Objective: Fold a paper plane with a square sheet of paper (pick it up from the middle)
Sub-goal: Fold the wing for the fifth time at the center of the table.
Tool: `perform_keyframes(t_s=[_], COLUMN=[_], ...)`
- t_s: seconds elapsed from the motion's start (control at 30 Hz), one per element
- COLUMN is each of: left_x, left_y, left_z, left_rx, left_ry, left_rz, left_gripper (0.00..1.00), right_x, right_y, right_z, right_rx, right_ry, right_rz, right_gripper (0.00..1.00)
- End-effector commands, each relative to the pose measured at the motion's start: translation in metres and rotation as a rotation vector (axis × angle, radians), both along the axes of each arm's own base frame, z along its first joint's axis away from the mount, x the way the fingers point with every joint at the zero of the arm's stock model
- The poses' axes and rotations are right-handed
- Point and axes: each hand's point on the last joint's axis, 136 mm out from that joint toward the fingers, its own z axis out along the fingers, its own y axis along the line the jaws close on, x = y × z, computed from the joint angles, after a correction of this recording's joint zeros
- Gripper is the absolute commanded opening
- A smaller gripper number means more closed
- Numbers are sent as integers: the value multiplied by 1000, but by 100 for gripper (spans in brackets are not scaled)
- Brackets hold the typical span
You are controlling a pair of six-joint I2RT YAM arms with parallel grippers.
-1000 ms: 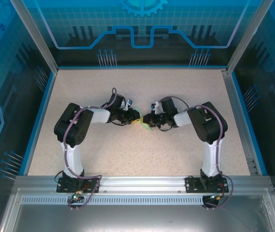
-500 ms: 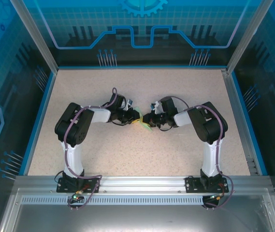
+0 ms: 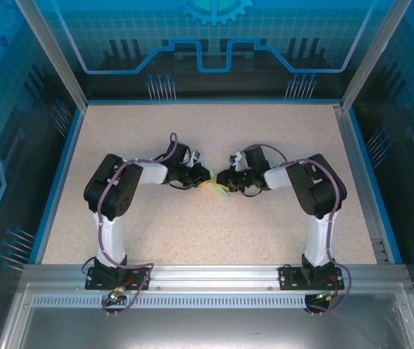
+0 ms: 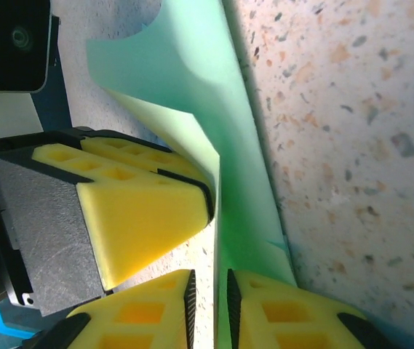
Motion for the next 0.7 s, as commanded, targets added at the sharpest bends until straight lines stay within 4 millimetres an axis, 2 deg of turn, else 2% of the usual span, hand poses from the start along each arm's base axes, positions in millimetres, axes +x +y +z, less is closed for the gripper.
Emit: perform_keyframes(t_s=[0.0, 0.33, 0.47, 0.67], left_x=[3, 3, 3, 3], left_y=[3, 2, 1, 2], left_z=[-11, -9, -10, -10], left_rx=[45, 42, 42, 42], left_ry=[8, 23, 32, 36], left_rz=[1, -3, -2, -1], left_gripper=[15, 15, 15, 15], right_x=[-2, -14, -18, -22], right_y=[-14, -21, -18, -17], right_z=[7, 17, 19, 9], right_rx=[-29, -168, -181, -192], right_ry=[5, -160, -164, -136], right_rz=[-2, 192, 235, 247], right_gripper=[24, 27, 25, 23])
